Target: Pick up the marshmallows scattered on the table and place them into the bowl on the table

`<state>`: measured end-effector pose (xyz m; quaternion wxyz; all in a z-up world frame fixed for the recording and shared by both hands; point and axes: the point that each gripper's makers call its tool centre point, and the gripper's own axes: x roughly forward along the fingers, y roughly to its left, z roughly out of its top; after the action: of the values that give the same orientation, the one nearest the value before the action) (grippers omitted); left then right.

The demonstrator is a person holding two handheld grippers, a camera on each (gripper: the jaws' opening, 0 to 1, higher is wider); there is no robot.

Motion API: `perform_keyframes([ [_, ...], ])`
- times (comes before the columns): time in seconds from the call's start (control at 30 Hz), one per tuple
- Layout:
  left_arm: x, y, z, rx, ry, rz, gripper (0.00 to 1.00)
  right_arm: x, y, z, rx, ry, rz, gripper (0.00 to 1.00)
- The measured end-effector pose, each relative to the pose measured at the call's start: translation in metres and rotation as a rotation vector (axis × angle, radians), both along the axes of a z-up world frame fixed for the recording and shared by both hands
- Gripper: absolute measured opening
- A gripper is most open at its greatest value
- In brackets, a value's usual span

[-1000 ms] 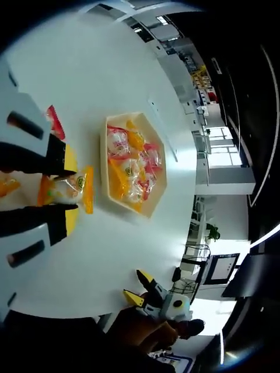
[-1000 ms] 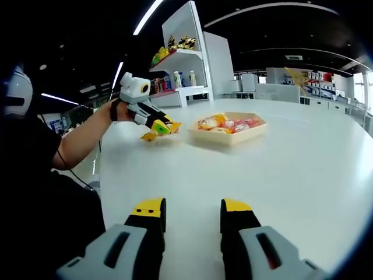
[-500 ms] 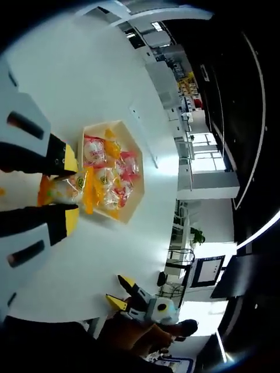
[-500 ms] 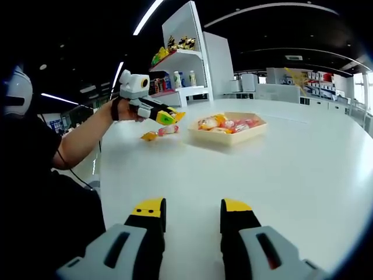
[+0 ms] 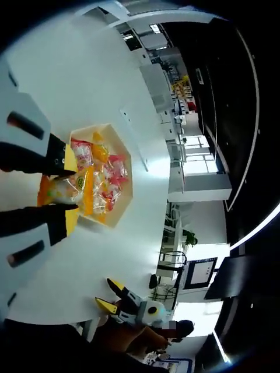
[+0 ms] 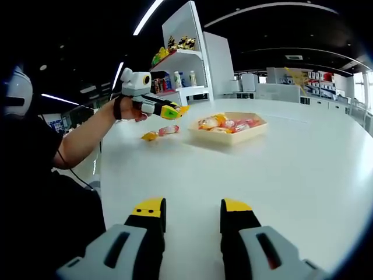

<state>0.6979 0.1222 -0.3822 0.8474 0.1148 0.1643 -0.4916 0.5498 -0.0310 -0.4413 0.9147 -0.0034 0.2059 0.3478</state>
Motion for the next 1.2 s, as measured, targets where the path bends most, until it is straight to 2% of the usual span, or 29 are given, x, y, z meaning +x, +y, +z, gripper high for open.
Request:
perform_keyframes([
  [0.2,0.002,-0.006,0.011,-0.033,-0.052,0.003,0.20,0.000,0.000,-0.001,-0.002,0.002,0.001,0.36],
  [0.4,0.005,-0.013,0.014,-0.051,-0.059,0.012,0.20,0.000,0.000,0.000,-0.002,0.001,0.003,0.36],
  [0.53,0.007,-0.017,0.020,-0.091,-0.058,0.022,0.20,0.000,0.000,0.000,-0.001,0.002,0.001,0.36],
  [0.63,0.008,-0.024,0.026,-0.115,-0.078,0.018,0.20,0.000,0.000,-0.001,-0.002,0.003,0.002,0.36],
  [0.77,0.008,-0.033,0.035,-0.188,-0.051,0.019,0.20,0.000,0.000,-0.001,-0.002,0.003,0.003,0.36],
  [0.9,0.008,-0.038,0.040,-0.226,-0.046,0.025,0.20,0.000,-0.001,0.000,-0.001,0.001,0.003,0.36],
  [1.07,0.004,-0.048,0.050,-0.264,-0.101,0.010,0.20,0.000,-0.003,0.000,0.000,0.000,-0.001,0.36],
  [1.2,0.003,-0.054,0.056,-0.283,-0.123,0.003,0.20,0.000,-0.003,0.001,0.000,-0.002,0.000,0.36],
])
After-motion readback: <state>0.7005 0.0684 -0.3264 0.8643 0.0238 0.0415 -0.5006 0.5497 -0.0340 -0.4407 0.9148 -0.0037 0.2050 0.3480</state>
